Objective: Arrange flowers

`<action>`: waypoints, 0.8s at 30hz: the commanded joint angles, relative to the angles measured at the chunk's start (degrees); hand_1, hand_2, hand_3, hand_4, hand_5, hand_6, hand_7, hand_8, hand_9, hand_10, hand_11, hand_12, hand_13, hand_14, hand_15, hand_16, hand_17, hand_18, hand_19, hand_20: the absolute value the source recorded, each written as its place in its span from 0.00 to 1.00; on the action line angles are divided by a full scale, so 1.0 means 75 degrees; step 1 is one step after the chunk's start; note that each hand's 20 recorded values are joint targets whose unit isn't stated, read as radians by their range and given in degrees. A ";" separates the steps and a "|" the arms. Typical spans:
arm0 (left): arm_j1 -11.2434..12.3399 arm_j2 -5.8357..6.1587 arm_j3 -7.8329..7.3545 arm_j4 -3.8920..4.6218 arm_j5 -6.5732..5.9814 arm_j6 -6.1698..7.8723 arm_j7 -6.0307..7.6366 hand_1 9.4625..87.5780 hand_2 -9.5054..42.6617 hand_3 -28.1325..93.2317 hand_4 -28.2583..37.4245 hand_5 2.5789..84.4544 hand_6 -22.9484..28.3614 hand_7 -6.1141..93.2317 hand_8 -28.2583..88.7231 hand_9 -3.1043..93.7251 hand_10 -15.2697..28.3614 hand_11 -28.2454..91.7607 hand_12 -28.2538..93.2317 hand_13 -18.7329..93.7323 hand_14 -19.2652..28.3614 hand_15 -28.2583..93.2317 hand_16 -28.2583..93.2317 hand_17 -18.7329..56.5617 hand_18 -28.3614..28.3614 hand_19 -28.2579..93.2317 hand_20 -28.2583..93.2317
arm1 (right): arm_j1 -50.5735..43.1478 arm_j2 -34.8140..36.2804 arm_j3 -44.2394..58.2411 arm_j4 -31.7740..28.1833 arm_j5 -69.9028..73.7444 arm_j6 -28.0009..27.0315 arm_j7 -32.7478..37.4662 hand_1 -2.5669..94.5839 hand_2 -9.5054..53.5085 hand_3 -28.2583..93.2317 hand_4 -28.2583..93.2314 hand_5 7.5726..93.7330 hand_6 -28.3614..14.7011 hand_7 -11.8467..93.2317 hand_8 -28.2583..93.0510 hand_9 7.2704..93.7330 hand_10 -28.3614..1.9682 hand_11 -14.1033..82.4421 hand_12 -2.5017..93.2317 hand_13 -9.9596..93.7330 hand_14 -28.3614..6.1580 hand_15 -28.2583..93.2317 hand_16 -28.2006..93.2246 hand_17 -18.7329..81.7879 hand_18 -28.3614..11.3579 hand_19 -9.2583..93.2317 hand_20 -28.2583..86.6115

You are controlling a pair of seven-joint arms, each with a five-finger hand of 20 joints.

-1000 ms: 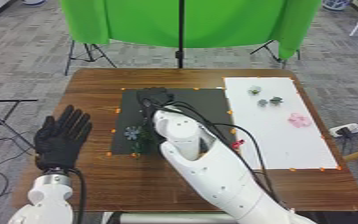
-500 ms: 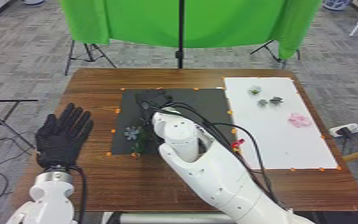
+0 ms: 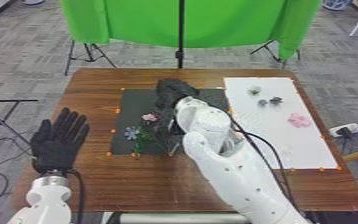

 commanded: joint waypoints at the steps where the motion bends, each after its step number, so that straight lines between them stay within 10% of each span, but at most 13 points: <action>1: 0.0226 -0.0128 -0.0023 0.0007 0.0087 -0.0015 -0.0167 0.20 0.58 0.86 0.00 0.55 0.65 0.17 0.16 0.44 0.70 0.41 0.30 0.42 0.74 0.53 0.16 0.14 0.75 0.54 0.32 | -0.0978 0.1956 0.1615 -0.1132 0.0289 0.0428 0.0987 0.50 0.00 0.93 0.00 0.50 0.49 0.23 0.14 0.53 0.27 0.32 0.19 0.61 0.35 0.67 0.36 0.48 0.07 0.93 0.53; 24: 0.0322 -0.0185 -0.0015 -0.0040 -0.0189 -0.0054 -0.0117 0.20 0.57 0.86 0.00 0.55 0.64 0.17 0.16 0.44 0.70 0.42 0.30 0.42 0.74 0.53 0.16 0.14 0.75 0.54 0.32 | -0.3096 0.3000 0.4592 -0.0610 0.1020 0.0665 0.1160 0.46 0.00 0.94 0.00 0.42 0.52 0.25 0.13 0.32 0.34 0.25 0.15 0.39 0.28 0.46 0.32 0.34 0.17 0.72 0.43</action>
